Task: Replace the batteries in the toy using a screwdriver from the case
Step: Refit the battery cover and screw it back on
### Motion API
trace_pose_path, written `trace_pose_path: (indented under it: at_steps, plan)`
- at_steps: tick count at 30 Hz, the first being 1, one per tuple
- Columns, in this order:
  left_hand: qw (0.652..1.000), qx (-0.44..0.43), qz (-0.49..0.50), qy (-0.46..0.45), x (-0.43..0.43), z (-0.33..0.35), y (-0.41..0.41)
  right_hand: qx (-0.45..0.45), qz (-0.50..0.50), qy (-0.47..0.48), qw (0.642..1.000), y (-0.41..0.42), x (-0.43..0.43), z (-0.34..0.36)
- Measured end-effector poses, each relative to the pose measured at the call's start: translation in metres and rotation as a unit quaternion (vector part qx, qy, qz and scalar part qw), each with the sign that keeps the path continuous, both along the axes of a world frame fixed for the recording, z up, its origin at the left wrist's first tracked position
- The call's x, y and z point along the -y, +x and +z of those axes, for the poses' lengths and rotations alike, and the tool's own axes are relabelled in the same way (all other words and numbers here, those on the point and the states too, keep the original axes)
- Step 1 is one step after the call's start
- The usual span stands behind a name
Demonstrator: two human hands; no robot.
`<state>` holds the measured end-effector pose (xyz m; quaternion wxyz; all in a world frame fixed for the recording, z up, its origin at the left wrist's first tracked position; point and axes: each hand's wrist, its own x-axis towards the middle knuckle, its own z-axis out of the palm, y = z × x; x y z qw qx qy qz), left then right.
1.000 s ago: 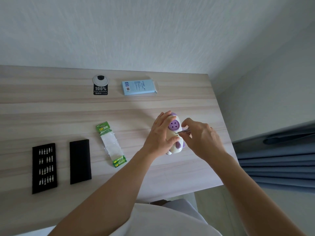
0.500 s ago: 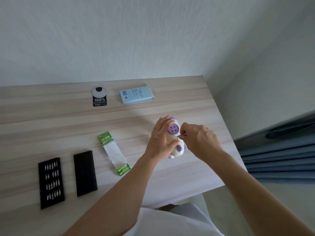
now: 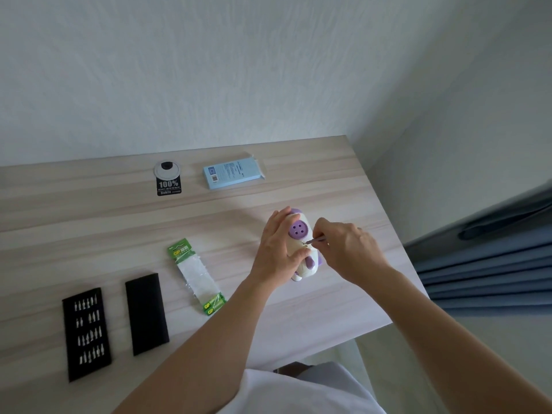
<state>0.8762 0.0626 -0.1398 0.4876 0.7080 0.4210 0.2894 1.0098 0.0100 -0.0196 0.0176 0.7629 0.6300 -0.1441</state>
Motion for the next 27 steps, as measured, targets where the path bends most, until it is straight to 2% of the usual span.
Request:
trace_pose_path:
  at_steps: [4, 7, 9, 13, 16, 21, 23, 25, 27]
  plan:
    - [1.000, -0.007, -0.002, -0.006, -0.001, -0.001, 0.000, 0.074, 0.028, -0.011, 0.997, -0.001, -0.006, -0.002]
    - [1.000, -0.009, -0.003, -0.007, -0.002, -0.002, -0.001, 0.092, -0.011, -0.037, 0.995, -0.007, -0.011, -0.001]
    - [1.000, -0.006, -0.001, -0.008, -0.001, -0.001, -0.002, 0.085, -0.034, -0.036, 0.995, -0.007, -0.011, 0.000]
    - [1.000, -0.005, -0.004, -0.004, -0.002, -0.002, -0.002, -0.013, 0.005, 0.003, 1.000, -0.003, -0.004, 0.001]
    - [1.000, -0.006, -0.006, -0.005, -0.002, -0.002, -0.001, 0.035, 0.023, -0.017, 0.999, -0.003, -0.006, 0.003]
    - [1.000, -0.001, 0.000, -0.007, -0.001, -0.002, 0.000, 0.105, -0.027, -0.049, 0.993, -0.011, -0.012, 0.003]
    - [1.000, 0.002, -0.002, -0.004, -0.001, -0.002, 0.000, 0.088, -0.030, -0.042, 0.995, -0.013, -0.010, 0.002]
    - [1.000, 0.007, -0.002, 0.007, -0.002, -0.003, 0.000, 0.028, -0.017, -0.018, 0.999, -0.011, -0.007, 0.001]
    - [1.000, 0.006, -0.002, 0.013, -0.002, -0.006, 0.001, 0.028, 0.021, -0.014, 0.999, -0.008, -0.006, 0.002]
